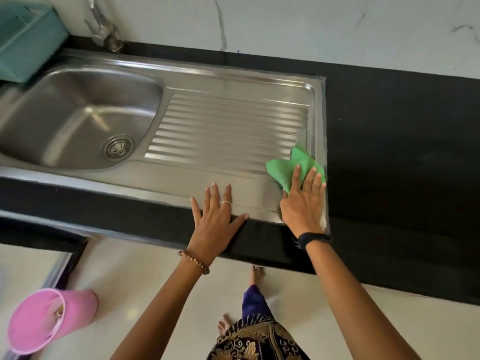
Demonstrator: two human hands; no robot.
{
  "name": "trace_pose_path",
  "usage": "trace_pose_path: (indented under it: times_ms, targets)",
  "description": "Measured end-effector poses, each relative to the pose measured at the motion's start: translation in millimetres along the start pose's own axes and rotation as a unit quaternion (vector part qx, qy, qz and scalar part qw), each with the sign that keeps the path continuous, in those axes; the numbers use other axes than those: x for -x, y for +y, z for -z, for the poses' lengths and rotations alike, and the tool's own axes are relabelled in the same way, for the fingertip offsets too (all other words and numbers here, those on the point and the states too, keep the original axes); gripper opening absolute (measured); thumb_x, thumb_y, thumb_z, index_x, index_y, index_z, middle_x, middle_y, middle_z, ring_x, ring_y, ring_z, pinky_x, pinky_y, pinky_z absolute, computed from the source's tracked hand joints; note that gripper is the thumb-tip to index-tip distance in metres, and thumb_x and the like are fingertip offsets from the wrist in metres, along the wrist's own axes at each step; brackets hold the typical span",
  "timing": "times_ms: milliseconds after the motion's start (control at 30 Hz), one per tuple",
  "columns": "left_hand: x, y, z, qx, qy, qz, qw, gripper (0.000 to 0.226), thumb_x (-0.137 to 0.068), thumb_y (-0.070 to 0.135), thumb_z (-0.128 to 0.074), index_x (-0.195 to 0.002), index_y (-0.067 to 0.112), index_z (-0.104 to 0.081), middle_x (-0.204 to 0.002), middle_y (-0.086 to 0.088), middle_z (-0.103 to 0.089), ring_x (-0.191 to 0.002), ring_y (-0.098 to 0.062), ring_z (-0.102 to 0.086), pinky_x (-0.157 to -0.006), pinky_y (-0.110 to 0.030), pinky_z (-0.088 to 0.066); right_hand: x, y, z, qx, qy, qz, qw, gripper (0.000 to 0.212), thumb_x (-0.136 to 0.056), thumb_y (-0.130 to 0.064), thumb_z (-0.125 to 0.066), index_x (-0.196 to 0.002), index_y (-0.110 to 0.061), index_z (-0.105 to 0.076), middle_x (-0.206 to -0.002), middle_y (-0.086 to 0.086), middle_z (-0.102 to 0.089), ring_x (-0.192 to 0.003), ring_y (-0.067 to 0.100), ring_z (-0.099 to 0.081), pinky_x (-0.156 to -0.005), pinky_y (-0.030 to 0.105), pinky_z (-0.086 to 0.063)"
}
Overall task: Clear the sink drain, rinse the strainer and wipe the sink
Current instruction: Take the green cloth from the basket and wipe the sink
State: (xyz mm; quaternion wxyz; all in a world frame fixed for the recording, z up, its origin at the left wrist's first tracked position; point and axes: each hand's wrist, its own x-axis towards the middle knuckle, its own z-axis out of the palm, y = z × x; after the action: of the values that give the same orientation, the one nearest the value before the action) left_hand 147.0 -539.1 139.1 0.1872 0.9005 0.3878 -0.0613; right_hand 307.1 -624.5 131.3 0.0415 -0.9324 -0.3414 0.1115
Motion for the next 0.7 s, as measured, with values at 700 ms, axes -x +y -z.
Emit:
trace_pose_path:
  times_ms: [700]
  targets:
    - [-23.5,-139.5,37.5,0.027,0.062,0.041,0.997,0.054,-0.098,0.040,-0.024,-0.147,0.017,-0.015,-0.158,-0.004,-0.007,-0.145,-0.019,0.003,-0.108,-0.051,0.020,17.3,-44.3,19.6,-0.163,-0.197,0.228,0.939,0.043,-0.097,-0.041,-0.035,-0.139,-0.032,-0.038,-0.156,-0.013,-0.012,-0.135,-0.005,0.001,-0.108,0.021,-0.001]
